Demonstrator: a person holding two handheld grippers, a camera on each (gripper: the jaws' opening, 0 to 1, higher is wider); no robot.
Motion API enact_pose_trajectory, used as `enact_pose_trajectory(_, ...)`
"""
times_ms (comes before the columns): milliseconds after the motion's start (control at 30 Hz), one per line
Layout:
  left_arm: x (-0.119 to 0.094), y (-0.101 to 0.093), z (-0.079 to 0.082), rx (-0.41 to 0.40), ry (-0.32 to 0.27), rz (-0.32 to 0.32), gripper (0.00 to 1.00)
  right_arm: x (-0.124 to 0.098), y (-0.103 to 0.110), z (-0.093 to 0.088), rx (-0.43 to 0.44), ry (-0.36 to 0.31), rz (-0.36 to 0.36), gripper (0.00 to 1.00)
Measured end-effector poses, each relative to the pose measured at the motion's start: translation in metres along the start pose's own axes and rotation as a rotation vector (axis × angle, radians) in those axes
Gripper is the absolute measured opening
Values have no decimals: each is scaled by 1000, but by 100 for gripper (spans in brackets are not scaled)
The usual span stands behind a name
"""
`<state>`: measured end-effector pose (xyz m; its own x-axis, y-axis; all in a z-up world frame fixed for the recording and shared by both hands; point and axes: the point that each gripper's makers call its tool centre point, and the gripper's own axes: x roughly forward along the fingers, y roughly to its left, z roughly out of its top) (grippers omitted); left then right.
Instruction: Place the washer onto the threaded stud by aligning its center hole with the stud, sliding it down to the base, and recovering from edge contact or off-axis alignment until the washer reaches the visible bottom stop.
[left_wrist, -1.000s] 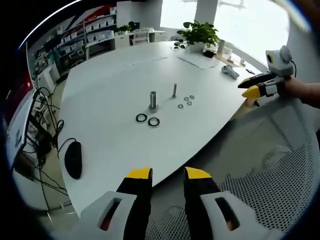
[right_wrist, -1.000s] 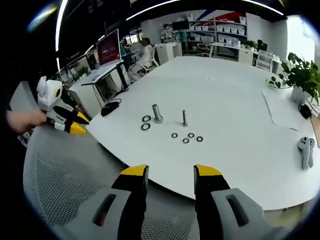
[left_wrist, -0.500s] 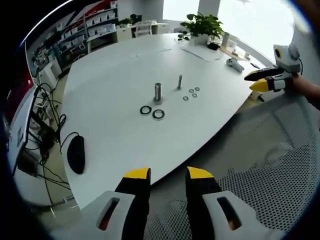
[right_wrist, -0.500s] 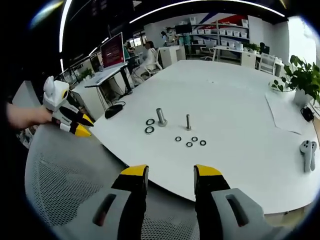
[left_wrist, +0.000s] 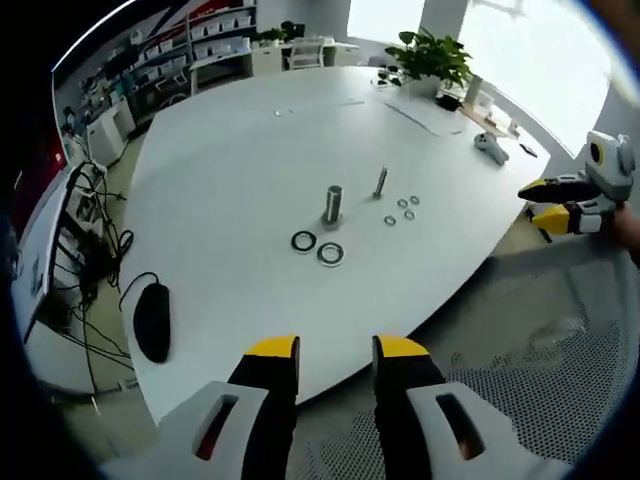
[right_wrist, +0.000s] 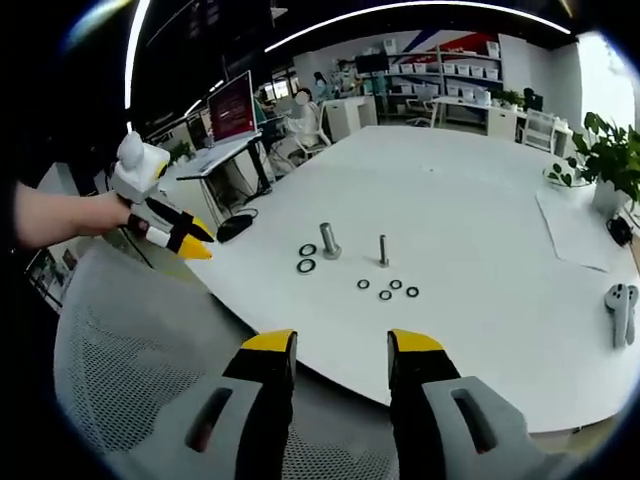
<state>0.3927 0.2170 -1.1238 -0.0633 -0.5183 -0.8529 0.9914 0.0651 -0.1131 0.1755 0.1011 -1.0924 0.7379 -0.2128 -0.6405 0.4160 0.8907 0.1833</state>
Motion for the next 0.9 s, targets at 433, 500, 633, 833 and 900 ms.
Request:
enact_pose_trajectory(433,41,16,13,111,100,67,29,1,2,0,-10,-7,12,38)
enact_pose_trajectory(500,48,11,13,87,113,45,29,0,3,0,-15,-4,15,38)
enact_pose_trajectory(633,69,8,18,64,130,27,29,0,6,1,-26,-3,27,38)
enact_pose_trajectory(833,87,-7,25,39,163,14,29,-2,8,1,-28,-7,35,38)
enact_pose_trajectory(900,95,-11,33,43,166,10,29,-2,9,2,-28,-9,38,38)
